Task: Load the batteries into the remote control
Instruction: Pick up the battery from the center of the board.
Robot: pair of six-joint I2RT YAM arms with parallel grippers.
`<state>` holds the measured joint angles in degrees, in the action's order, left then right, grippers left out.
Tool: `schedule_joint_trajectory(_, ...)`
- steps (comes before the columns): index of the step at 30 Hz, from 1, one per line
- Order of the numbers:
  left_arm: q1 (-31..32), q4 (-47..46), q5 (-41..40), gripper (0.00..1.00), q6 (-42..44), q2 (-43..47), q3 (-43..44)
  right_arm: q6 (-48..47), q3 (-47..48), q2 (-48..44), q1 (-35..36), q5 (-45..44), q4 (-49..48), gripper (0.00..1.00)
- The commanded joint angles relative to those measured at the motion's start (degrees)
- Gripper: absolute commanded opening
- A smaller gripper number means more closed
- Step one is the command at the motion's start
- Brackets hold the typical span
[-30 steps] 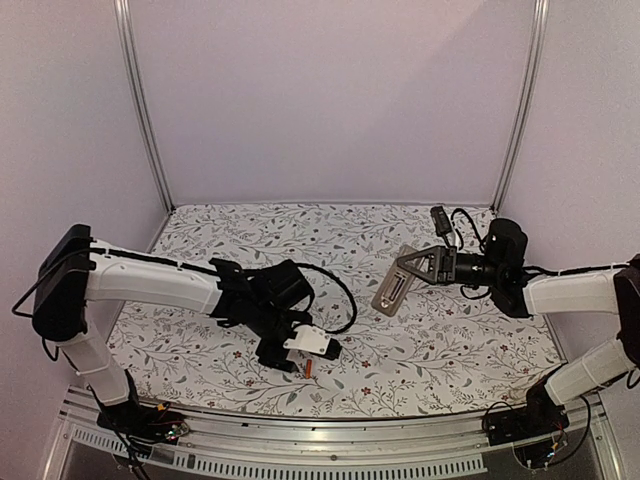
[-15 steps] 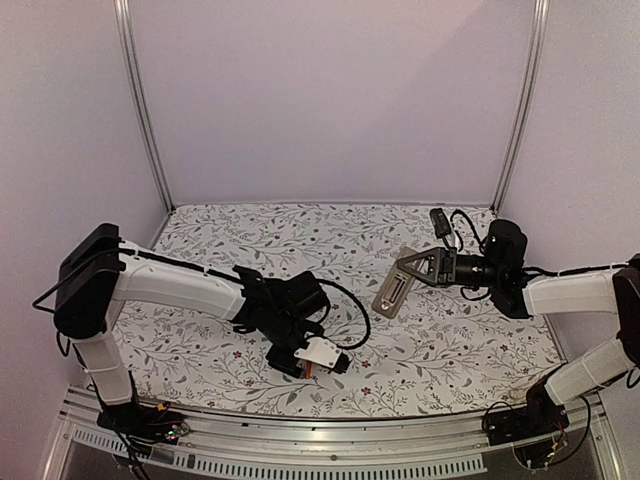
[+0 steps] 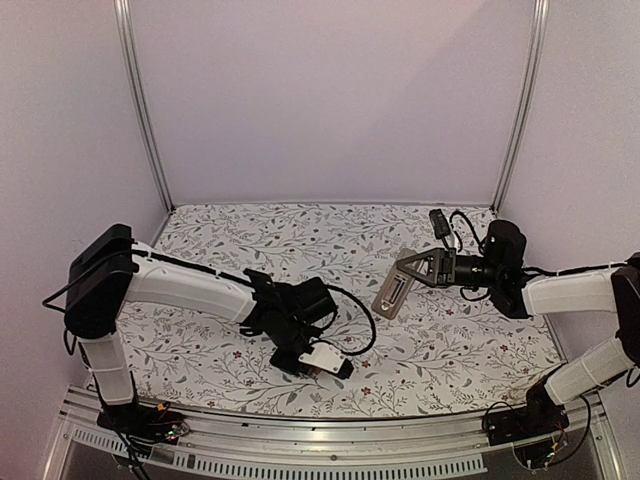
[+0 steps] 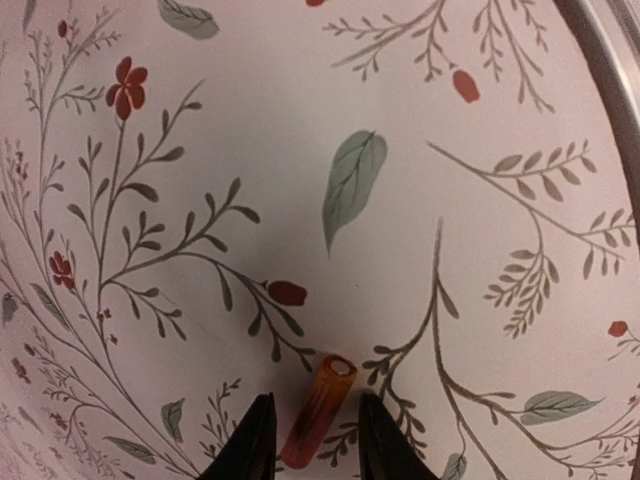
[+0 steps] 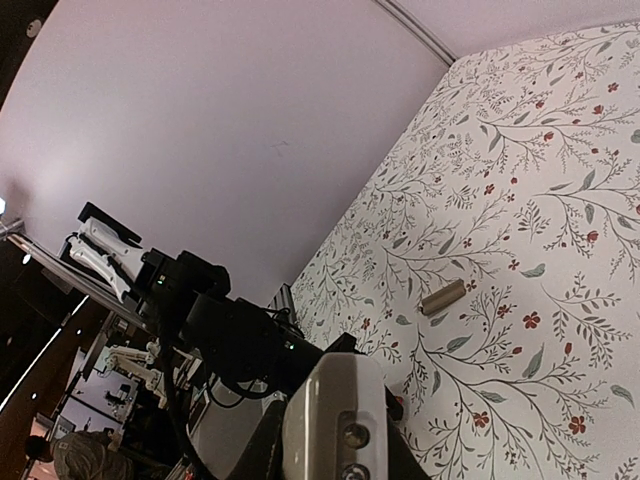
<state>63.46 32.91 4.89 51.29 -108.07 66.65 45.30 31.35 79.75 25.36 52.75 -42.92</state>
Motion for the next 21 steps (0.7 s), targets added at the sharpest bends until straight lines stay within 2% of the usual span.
schedule_joint_trajectory(1, -0.93, 2.18, 0.11, 0.24, -3.67, -1.9, 1.35, 0.16, -0.33, 0.2, -0.6, 0.69, -1.38, 0.0)
schedule_joint_trajectory(5, -1.63, 3.74, -0.52, 0.13, -7.35, -4.11, 3.52, 0.23, -0.33, 0.24, -0.74, 0.73, -1.38, 0.0)
schedule_joint_trajectory(13, -1.88, 4.87, 1.02, 0.0, -14.75, -3.65, 5.62, 0.08, -0.42, 0.24, -1.14, 0.55, -0.5, 0.0)
schedule_joint_trajectory(21, -4.28, -2.8, 4.49, 0.0, -31.95, 6.81, 4.46, 0.17, 0.52, 1.53, -1.31, -3.08, 2.13, 0.0)
